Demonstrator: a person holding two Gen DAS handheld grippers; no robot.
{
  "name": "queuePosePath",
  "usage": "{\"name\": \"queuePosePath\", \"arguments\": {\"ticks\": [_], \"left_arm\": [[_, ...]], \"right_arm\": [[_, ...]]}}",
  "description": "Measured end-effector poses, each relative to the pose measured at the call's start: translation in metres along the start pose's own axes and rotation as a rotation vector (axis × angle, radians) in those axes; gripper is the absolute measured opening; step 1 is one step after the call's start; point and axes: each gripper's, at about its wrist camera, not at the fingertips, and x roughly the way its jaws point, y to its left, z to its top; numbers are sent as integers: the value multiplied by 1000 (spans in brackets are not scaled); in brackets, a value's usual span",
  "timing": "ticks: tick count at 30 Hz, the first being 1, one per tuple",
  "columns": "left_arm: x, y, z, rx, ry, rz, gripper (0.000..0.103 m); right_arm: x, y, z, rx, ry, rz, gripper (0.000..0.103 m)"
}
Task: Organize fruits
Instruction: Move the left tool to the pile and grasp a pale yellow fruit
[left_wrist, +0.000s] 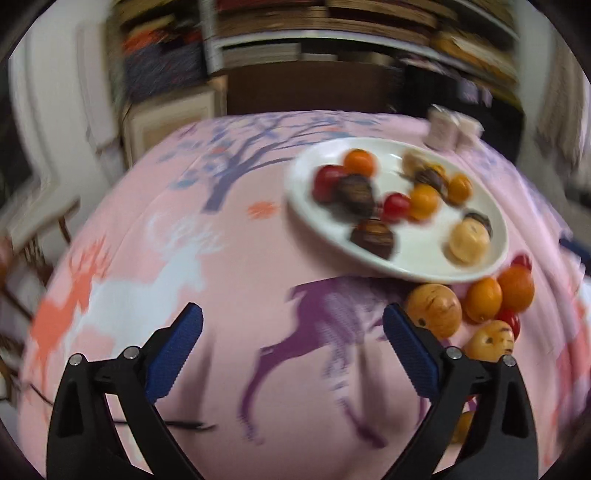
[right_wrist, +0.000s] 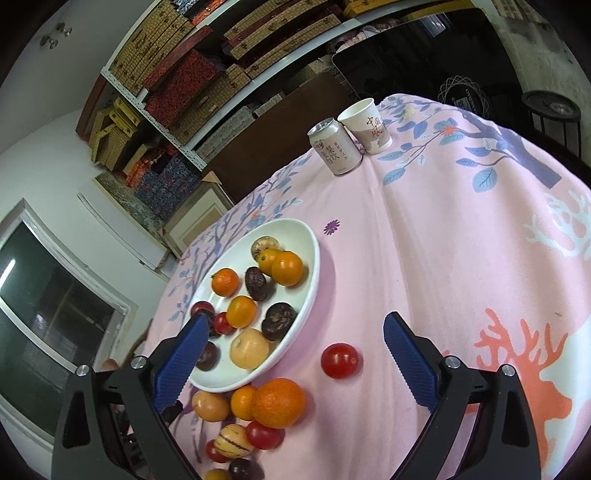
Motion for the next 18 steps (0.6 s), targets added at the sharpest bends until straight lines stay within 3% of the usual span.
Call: {"name": "queuePosePath", "arguments": {"ticks": [3,8,12,18], "left_arm": [[-8,17,-2,-74,-27,-48,96],[-9,-20,-9,80,-29,-82,96],[-5,-45,-18,198,-23,-37,96],[-1,-37,-16,157,-7,-75,96]], "right_arm": [[-3,1,1,8,-2,23,97],[-4,2,0,10,0,25,97],[-4,2,0,18,2,25,97],[-4,1,0,16,5,20,97]]}}
